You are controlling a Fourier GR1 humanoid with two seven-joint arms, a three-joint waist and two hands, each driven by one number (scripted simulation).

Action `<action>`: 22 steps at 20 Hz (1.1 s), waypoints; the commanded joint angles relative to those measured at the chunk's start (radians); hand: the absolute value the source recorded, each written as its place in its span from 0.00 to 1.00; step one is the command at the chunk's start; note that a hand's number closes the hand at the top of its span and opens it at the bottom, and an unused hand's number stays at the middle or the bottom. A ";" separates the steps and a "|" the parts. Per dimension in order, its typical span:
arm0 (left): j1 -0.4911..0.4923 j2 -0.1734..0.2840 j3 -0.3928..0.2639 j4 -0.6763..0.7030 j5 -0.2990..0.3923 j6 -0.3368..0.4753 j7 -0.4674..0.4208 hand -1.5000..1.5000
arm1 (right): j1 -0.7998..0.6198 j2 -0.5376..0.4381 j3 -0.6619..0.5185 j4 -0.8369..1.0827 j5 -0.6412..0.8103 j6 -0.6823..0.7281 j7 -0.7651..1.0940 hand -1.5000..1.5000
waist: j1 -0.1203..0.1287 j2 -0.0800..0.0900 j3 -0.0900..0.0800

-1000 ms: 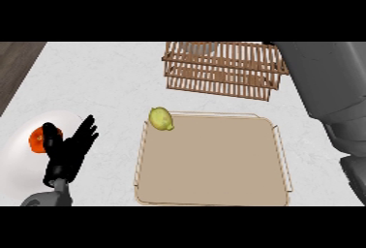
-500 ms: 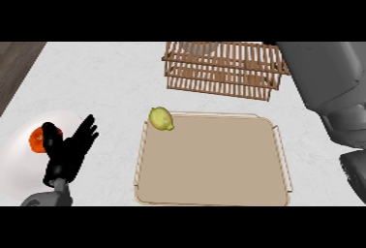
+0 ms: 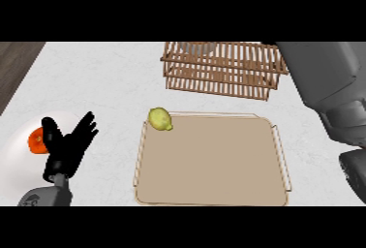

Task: Pick the tomato from the tray and place it in the tiered shelf

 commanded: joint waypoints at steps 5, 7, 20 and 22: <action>-0.012 0.023 0.022 0.059 0.008 -0.036 -0.047 0.50 | 0.036 0.034 -0.128 -0.041 -0.085 -0.195 0.005 0.00 | -0.005 0.001 0.000; 0.036 -0.005 -0.003 0.011 -0.006 -0.011 -0.022 0.50 | -0.004 0.010 -0.176 -0.067 -0.138 -0.168 0.014 0.00 | -0.002 -0.003 0.001; 0.035 -0.001 0.004 0.013 -0.013 -0.013 -0.044 0.50 | 0.002 -0.097 -0.316 -0.135 -0.221 -0.362 -0.014 0.00 | -0.011 -0.003 0.000; 0.069 -0.023 -0.016 -0.034 -0.016 -0.010 -0.057 0.50 | 0.035 -0.107 -0.298 -0.118 -0.174 -0.419 0.009 0.00 | -0.007 -0.004 0.000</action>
